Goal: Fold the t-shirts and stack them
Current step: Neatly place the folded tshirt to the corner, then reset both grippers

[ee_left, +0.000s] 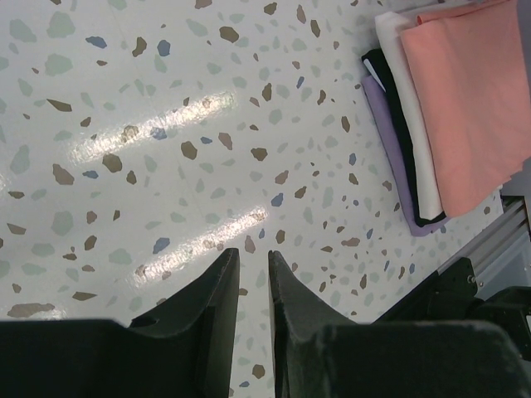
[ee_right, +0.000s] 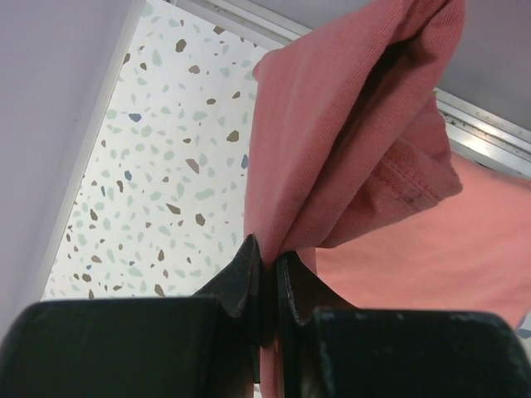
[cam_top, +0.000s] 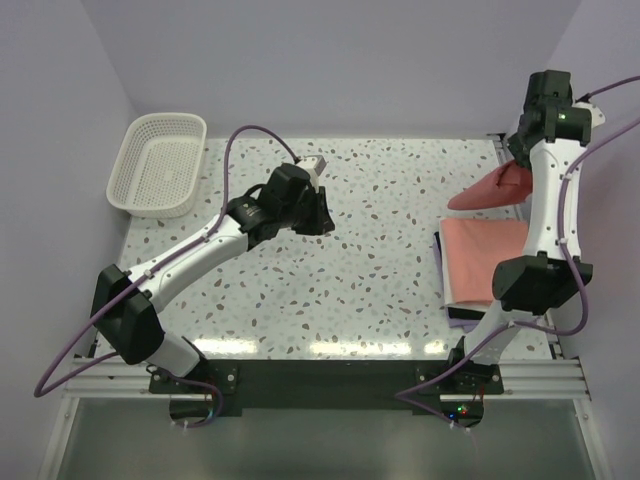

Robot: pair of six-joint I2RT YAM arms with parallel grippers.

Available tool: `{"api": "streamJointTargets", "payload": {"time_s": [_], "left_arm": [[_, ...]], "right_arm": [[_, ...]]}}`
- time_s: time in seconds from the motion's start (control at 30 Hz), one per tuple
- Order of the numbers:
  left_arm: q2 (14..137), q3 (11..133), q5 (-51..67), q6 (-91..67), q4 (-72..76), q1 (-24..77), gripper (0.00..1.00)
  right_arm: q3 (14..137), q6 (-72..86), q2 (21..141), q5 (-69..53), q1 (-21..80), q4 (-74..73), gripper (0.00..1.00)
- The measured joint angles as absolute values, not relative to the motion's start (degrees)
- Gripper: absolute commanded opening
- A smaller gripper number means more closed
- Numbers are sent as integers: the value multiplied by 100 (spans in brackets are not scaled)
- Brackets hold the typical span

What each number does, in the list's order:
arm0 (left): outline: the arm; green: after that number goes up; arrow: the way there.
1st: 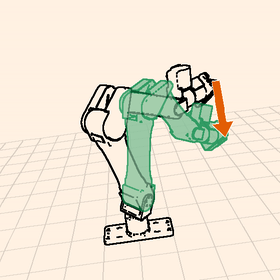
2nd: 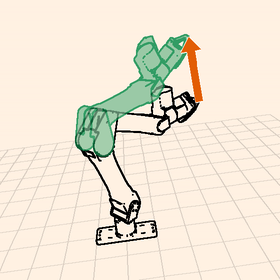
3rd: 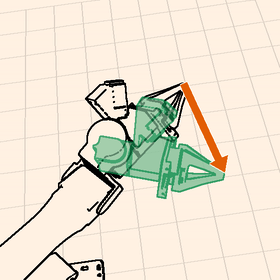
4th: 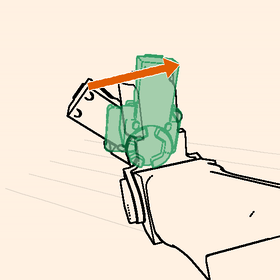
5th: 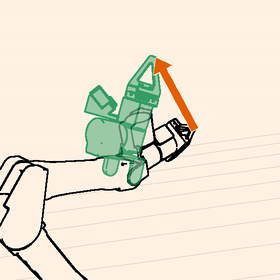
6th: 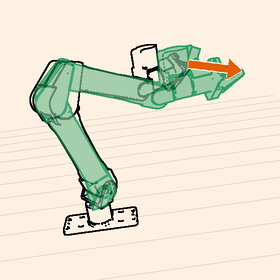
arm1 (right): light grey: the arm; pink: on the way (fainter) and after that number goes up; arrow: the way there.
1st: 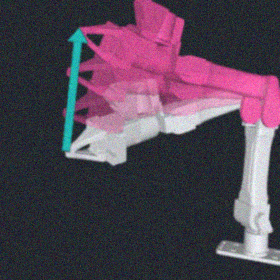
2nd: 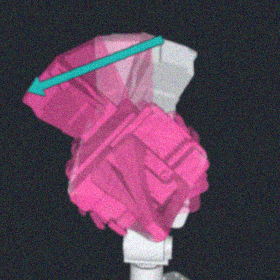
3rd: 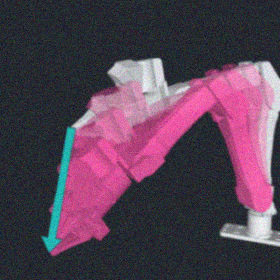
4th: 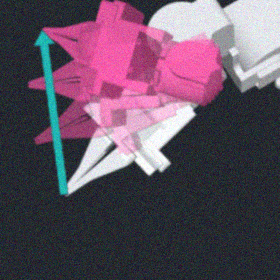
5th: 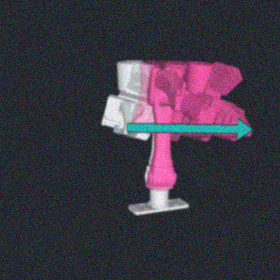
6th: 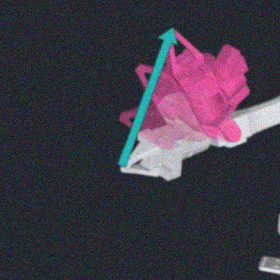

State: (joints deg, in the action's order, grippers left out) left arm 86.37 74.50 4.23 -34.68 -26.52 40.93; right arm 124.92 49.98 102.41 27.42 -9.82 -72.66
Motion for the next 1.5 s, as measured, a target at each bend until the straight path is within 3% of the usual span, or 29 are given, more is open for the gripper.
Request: {"api": "streamJointTargets", "payload": {"time_s": [0.7, 0.77, 0.8, 0.83, 1.2, 1.5], "left_arm": [[8639, 7446, 578, -3489, -2613, 4095, 24], [8648, 7437, 609, -3489, -2585, 4101, 24], [8659, 7435, 626, -3492, -2574, 4106, 24], [8667, 7435, 642, -3489, -2565, 4108, 24], [8720, 7336, 926, -3485, -2434, 4132, 24], [8558, 7142, 869, -3470, -2362, 4125, 25]], "right_arm": [[10962, 4954, 9070, 2749, -1129, -7216, 0], [10785, 4976, 8954, 2755, -1140, -7258, 49], [10713, 5024, 8899, 2773, -1162, -7290, 82], [10648, 5059, 8836, 2814, -1170, -7341, 99], [8962, 4718, 7144, 2471, -1249, -7266, 99], [7553, 4206, 6593, 1291, -1249, -5896, 99]]}}
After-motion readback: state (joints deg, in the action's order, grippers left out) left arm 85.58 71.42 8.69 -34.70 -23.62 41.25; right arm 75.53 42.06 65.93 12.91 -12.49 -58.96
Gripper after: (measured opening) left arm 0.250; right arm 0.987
